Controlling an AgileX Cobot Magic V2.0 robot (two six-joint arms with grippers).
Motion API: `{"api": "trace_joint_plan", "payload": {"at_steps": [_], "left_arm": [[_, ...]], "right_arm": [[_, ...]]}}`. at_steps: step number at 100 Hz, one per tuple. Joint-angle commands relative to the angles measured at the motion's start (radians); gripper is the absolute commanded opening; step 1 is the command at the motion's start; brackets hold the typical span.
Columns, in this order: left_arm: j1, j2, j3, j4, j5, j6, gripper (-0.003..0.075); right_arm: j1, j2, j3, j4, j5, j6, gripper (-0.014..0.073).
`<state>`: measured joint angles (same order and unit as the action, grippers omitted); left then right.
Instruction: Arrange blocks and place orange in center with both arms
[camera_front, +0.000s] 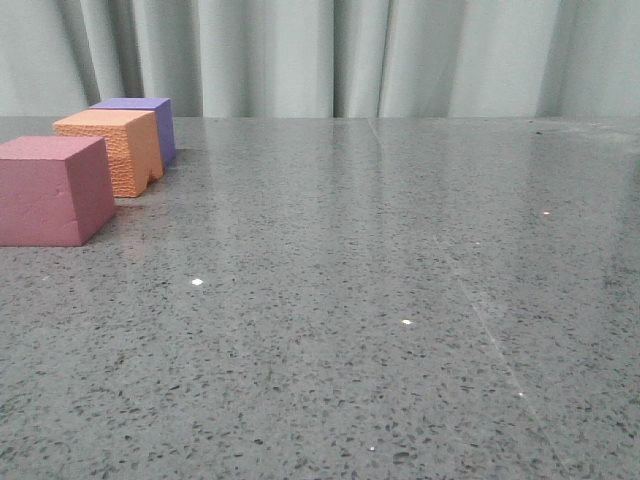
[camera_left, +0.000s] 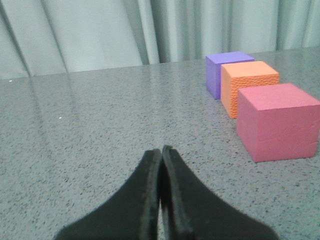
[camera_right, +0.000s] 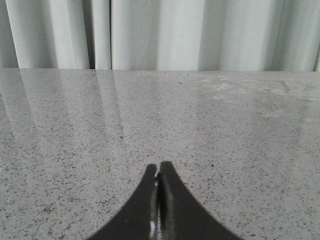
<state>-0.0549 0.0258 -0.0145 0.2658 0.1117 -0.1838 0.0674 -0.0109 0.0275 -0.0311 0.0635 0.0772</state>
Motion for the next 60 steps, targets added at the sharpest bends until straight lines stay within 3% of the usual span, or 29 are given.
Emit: {"api": "trace_joint_plan", "payload": {"at_steps": [1,60], "left_arm": [[0.006,-0.035,0.004,-0.014,-0.101,0.002,-0.0019],[0.019,-0.062,0.065,-0.061,-0.157,0.002,-0.0019]], "right_arm": [[-0.005,-0.020,-0.014,-0.013,-0.078,-0.002,-0.0067],[-0.005,-0.020,-0.014,-0.013,-0.078,-0.002,-0.0067]]}}
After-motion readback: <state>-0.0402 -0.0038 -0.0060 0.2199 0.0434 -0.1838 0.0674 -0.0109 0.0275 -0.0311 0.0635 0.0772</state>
